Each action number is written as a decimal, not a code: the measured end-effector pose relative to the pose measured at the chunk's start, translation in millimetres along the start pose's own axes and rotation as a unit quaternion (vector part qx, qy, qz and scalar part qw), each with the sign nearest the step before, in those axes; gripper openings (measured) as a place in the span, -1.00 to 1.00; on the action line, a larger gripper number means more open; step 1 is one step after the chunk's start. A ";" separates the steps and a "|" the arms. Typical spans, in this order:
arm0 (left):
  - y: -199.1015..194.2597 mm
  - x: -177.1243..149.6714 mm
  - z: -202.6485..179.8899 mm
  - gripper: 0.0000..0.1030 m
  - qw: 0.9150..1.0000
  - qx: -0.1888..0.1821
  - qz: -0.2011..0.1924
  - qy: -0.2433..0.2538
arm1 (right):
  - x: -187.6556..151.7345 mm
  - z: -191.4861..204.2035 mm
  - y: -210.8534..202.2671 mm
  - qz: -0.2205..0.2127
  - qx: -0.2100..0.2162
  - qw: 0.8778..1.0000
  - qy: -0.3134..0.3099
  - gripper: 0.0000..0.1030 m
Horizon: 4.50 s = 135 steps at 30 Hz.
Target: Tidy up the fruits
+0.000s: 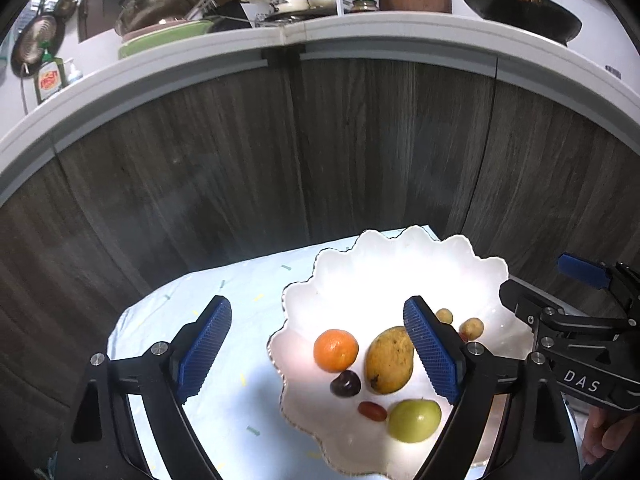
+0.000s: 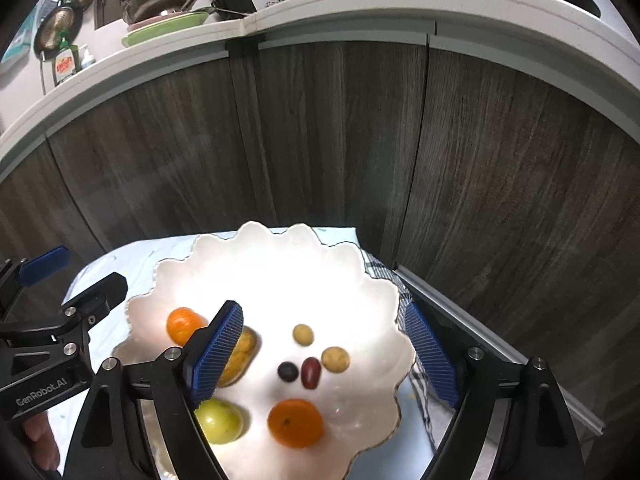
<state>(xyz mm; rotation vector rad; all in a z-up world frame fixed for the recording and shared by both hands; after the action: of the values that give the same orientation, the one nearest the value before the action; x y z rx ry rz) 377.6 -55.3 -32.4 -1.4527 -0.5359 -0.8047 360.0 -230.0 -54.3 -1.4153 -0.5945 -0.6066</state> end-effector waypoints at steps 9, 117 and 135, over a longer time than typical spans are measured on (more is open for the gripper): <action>-40.5 -7.8 3.6 0.73 1.000 0.009 -0.012 -0.006 | -7.6 4.4 -38.1 -0.013 0.003 1.000 0.010 0.63; -234.1 -209.3 14.3 0.73 0.997 0.048 -0.031 -0.055 | -184.8 48.0 -203.8 -0.058 0.021 0.998 -0.016 0.63; -232.2 -209.0 16.2 0.73 0.997 0.052 -0.023 -0.058 | -185.0 49.0 -203.3 -0.058 0.021 0.998 -0.016 0.63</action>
<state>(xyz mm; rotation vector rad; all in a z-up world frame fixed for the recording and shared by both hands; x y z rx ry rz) 71.2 7.4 -36.7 -1.4021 -0.6915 -0.7198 84.8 -187.4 -35.8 -1.3608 -0.7140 -0.6602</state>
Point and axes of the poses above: each gripper's, at about its wrist camera, not at the fingertips, and y roughly the way its jaws point, z to its left, x to its top, the point moved 6 cm from there along y, roughly the way its jaws point, and after that the axes turned 1 degree about -z, right-handed, at the moved point
